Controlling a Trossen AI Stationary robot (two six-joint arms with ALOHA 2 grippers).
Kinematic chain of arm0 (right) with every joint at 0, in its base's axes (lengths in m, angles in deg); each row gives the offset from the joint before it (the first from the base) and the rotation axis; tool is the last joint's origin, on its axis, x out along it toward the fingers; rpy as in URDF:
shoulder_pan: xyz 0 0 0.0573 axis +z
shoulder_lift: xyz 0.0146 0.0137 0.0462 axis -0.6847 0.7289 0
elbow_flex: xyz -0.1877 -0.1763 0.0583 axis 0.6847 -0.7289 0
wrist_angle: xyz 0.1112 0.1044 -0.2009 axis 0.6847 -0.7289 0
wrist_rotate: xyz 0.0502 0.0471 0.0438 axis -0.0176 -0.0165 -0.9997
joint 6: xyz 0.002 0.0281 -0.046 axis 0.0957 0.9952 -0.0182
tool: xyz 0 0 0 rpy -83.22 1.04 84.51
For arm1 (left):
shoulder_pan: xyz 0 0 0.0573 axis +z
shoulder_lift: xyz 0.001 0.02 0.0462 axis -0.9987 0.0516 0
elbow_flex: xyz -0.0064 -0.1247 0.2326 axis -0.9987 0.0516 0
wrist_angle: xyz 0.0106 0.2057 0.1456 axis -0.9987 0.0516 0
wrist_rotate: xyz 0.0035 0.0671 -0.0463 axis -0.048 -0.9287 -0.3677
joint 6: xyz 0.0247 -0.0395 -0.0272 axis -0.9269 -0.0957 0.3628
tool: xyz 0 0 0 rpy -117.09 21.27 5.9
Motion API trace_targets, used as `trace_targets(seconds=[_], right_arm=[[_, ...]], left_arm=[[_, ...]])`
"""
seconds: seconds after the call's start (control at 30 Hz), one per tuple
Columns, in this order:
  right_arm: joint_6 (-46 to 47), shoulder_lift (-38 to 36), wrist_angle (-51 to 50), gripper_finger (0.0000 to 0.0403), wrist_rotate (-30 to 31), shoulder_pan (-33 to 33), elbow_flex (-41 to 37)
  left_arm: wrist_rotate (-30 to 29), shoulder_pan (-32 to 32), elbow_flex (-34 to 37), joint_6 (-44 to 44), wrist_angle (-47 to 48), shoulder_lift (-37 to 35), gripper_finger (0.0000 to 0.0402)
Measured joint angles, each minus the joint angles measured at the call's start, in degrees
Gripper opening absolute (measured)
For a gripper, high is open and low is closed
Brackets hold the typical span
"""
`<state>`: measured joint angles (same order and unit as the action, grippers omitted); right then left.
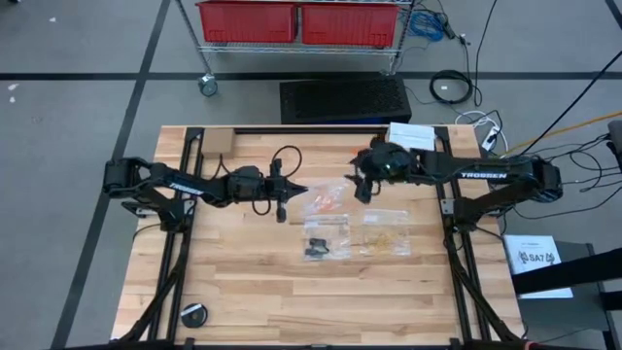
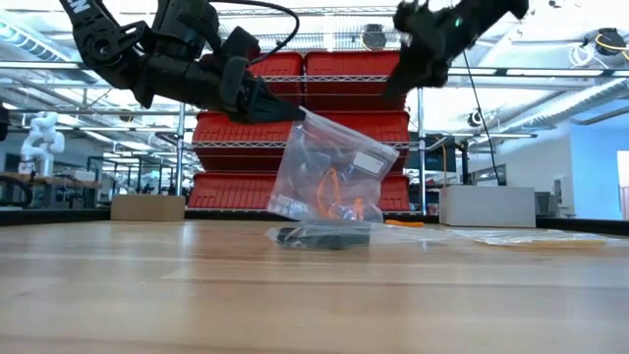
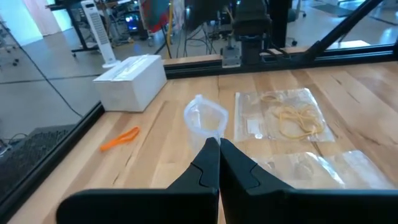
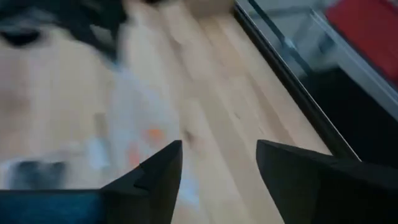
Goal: Sort rubber bands
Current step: Put the orange rubber band into the open transparent zip bag
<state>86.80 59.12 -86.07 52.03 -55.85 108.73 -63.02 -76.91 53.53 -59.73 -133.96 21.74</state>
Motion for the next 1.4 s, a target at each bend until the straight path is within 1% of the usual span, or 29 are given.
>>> trace_targets(seconds=[0.1, 0.2, 0.3, 0.43, 0.6, 0.7, 0.77, 0.87, 0.93, 1.0, 1.07, 1.1, 1.13, 1.23, 1.4], right_arm=[[0.1, 2.8, -1.4, 0.0211, -0.2, -5.4, -0.2], [-0.5, 7.1, -0.6, 0.0219, -0.4, -11.8, -0.5], [-2.1, 12.2, 0.5, 0.0229, -0.8, -17.7, -0.5], [-4.3, 19.3, 4.6, 0.0237, -3.5, -23.7, -0.6], [-6.4, 26.5, 9.6, 0.0236, -3.8, -27.1, -0.6], [-6.4, 29.8, 10.3, 0.0232, -6.7, -28.0, -0.4], [-6.6, 31.7, 10.4, 0.0226, -7.3, -28.2, -0.1], [-6.6, 33.4, 10.7, 0.0202, -8.0, -28.2, 0.1], [-6.6, 33.9, 10.5, 0.0168, -8.4, -27.9, 0.1], [-6.7, 33.7, 10.2, 0.0116, -8.3, -27.3, 0.1], [-6.9, 33.0, 9.8, 0.0048, -8.2, -26.3, 0.0], [-7.2, 32.4, 9.5, 0.0025, -7.9, -25.7, -0.1], [-7.5, 31.7, 9.2, 0.0015, -7.7, -25.0, -0.1], [-7.1, 28.3, 7.3, 0.0009, -8.2, -22.6, -0.4], [-5.3, 20.2, 3.8, 0.0001, -8.0, -17.9, -0.3]], left_arm=[[0.5, 0.0, 0.0, -0.3, 0.0, 0.0, 0.0], [0.5, 0.0, 0.0, -1.5, 0.7, 0.0, 0.0], [0.6, 0.0, 0.0, -1.5, 1.9, 0.0, 0.0], [0.7, 0.0, 0.0, -1.9, 1.9, 0.0, 0.0], [0.7, 0.0, 0.0, -1.9, 1.9, 0.0, 0.0], [0.7, 0.0, 0.0, -1.9, 1.9, 0.0, 0.0], [0.7, 0.0, 0.0, -1.9, 1.9, 0.0, 0.0], [0.7, 0.0, 0.0, -1.9, 1.9, 0.0, 0.0], [0.7, 0.0, 0.0, -1.9, 1.9, 0.0, 0.0], [0.7, 0.0, 0.0, -1.9, 1.9, 0.0, 0.0], [0.7, 0.0, 0.0, -1.9, 1.9, 0.0, 0.0], [0.7, 0.0, 0.0, -1.9, 1.9, 0.0, 0.0], [0.7, 0.0, 0.0, -1.9, 1.9, 0.0, 0.0], [0.7, 0.0, 0.0, -1.9, 1.9, 0.0, 0.0], [0.7, 0.0, 0.0, -1.9, 1.9, 0.0, 0.0]])
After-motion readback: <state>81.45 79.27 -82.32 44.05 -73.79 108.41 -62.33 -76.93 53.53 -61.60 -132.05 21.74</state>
